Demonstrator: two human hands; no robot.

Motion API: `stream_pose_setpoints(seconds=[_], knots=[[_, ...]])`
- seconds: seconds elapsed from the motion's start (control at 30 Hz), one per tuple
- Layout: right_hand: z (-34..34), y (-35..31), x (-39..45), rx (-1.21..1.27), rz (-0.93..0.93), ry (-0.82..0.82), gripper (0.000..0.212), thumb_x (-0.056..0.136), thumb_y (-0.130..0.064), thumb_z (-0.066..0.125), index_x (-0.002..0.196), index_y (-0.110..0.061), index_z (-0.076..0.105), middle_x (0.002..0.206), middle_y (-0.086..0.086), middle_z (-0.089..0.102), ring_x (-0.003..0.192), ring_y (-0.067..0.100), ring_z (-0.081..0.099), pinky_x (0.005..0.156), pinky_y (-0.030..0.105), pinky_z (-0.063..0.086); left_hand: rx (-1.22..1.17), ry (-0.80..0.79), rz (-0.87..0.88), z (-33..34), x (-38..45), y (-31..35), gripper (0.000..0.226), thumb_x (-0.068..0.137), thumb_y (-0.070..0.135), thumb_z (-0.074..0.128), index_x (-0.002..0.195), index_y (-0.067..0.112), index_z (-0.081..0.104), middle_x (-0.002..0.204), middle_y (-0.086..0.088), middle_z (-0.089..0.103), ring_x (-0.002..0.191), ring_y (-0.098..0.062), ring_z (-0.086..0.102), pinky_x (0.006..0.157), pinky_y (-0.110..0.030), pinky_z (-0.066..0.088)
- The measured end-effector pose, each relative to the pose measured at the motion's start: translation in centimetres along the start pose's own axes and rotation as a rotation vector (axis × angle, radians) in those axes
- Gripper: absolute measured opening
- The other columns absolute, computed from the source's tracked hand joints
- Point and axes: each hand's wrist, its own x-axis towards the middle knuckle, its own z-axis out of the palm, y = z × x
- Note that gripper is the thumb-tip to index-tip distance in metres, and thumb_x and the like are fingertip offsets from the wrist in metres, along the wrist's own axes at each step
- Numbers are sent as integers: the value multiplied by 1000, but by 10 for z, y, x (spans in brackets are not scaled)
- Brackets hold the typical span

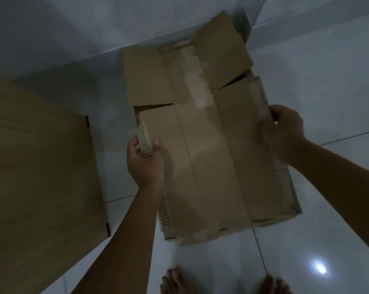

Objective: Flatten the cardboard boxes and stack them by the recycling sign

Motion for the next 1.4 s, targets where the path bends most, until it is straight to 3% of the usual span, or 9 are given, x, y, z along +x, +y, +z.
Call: stream_pose_setpoints(seconds=[0.13, 0.27, 0.43, 0.63, 0.77, 0.9, 1.07, 1.23, 1.4], knots=[[33, 34, 16, -85, 78, 56, 25, 92, -31, 61, 110, -15, 69, 96, 5, 67, 87, 26, 63, 78, 35, 53, 94, 8, 62, 20, 11, -30, 47, 85, 33, 80, 128, 19, 62, 104, 10, 68, 95, -8, 68, 84, -20, 52], [45, 43, 28, -234, 87, 34, 43, 94, -39, 59, 118, -3, 62, 115, 15, 59, 102, 34, 59, 87, 41, 51, 232, -43, 113, 25, 24, -47, 39, 87, 40, 75, 118, 16, 70, 99, 5, 70, 89, -13, 67, 83, -29, 56], [20, 22, -4, -510, 9, -86, 50, 98, -37, 52, 132, -1, 46, 132, 18, 43, 121, 39, 46, 97, 50, 44, 600, -275, 31, 4, 8, -19, 89, 80, 48, 75, 155, 21, 35, 144, -12, 51, 127, -37, 55, 102, -48, 50], [-49, -35, -109, -875, -294, -255, 59, 99, -44, 38, 153, -21, 27, 161, 7, 25, 149, 29, 20, 121, 52, 15, 1157, -396, 357, -63, -97, 73, 69, 97, 45, 53, 158, 36, 23, 163, 0, 27, 142, -29, 36, 105, -45, 42], [-124, -94, -214, -893, -356, -336, 58, 102, -42, 32, 156, -24, 20, 165, 3, 15, 153, 25, 11, 122, 51, 8, 1224, -414, 396, -140, -186, 160, 65, 99, 46, 44, 158, 36, 21, 165, 3, 23, 150, -25, 24, 116, -48, 32], [-208, -160, -322, -854, -465, -333, 54, 100, -40, 37, 149, -20, 37, 159, 8, 30, 149, 30, 23, 120, 54, 15, 1192, -385, 410, -238, -270, 250, 63, 100, 45, 41, 159, 34, 22, 166, 3, 23, 152, -25, 19, 119, -48, 27], [-287, -231, -432, -874, -567, -352, 52, 99, -38, 39, 148, -20, 39, 158, 6, 31, 149, 29, 21, 120, 52, 16, 1084, -236, 342, -361, -342, 336, 58, 94, 41, 55, 149, 32, 42, 154, 1, 45, 141, -25, 41, 105, -46, 42], [-312, -294, -521, -809, -716, -273, 49, 96, -34, 35, 138, -16, 51, 146, 10, 45, 140, 33, 35, 115, 50, 30, 956, -122, 543, -477, -382, 349, 51, 78, 25, 69, 128, 24, 61, 128, -2, 66, 117, -29, 59, 82, -43, 53], [-258, -362, -637, -732, -920, -244, 53, 88, -34, 36, 128, -11, 63, 141, 17, 54, 136, 39, 44, 109, 56, 36, 958, 87, 432, -623, -380, 319, 54, 86, 31, 65, 139, 29, 58, 142, 2, 60, 129, -27, 54, 94, -44, 48]])
